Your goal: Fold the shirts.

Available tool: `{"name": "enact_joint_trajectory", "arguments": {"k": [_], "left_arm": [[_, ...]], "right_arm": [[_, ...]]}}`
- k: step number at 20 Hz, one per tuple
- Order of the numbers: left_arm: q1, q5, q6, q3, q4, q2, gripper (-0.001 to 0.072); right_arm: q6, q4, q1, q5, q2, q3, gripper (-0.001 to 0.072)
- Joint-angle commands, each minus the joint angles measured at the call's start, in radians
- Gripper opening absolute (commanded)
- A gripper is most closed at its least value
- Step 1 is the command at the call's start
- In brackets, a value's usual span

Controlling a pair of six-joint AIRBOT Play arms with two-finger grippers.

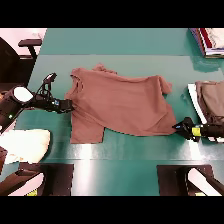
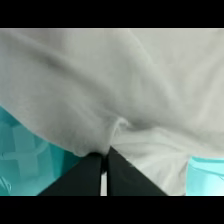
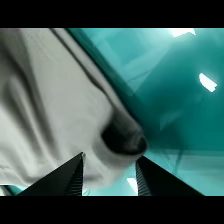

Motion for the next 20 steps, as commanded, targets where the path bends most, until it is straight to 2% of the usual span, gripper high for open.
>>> {"name": "enact_joint_trajectory", "arguments": {"k": [1,2,3,7,12,17,20], "left_arm": [[0.000,-0.012,0.000,0.002,0.000,0.001,0.0025],[0.000,-0.019,0.000,0.005,0.000,0.001,0.0025],[0.000,-0.024,0.000,0.011,0.002,0.007,0.0025],[0.000,-0.020,-0.002,0.132,0.043,0.150,0.0024],[0.000,-0.018,0.000,0.625,0.103,0.325,0.0025],[0.000,0.000,-0.001,1.170,0.118,0.332,0.0024],[0.000,0.048,-0.007,1.302,0.129,0.332,0.0023]], "right_arm": [[0.001,0.001,0.099,-0.071,-0.054,0.045,0.0182],[0.001,0.001,0.121,-0.074,-0.053,0.059,0.0047],[0.000,0.001,0.141,-0.076,-0.043,0.077,0.0015],[-0.001,0.003,0.182,-0.067,0.119,0.267,0.0014],[-0.002,0.001,0.148,-0.082,0.301,0.801,0.0014],[-0.017,-0.001,0.053,-0.041,0.322,1.246,0.0014],[-0.017,0.000,-0.053,0.111,0.262,1.454,0.0014]]}}
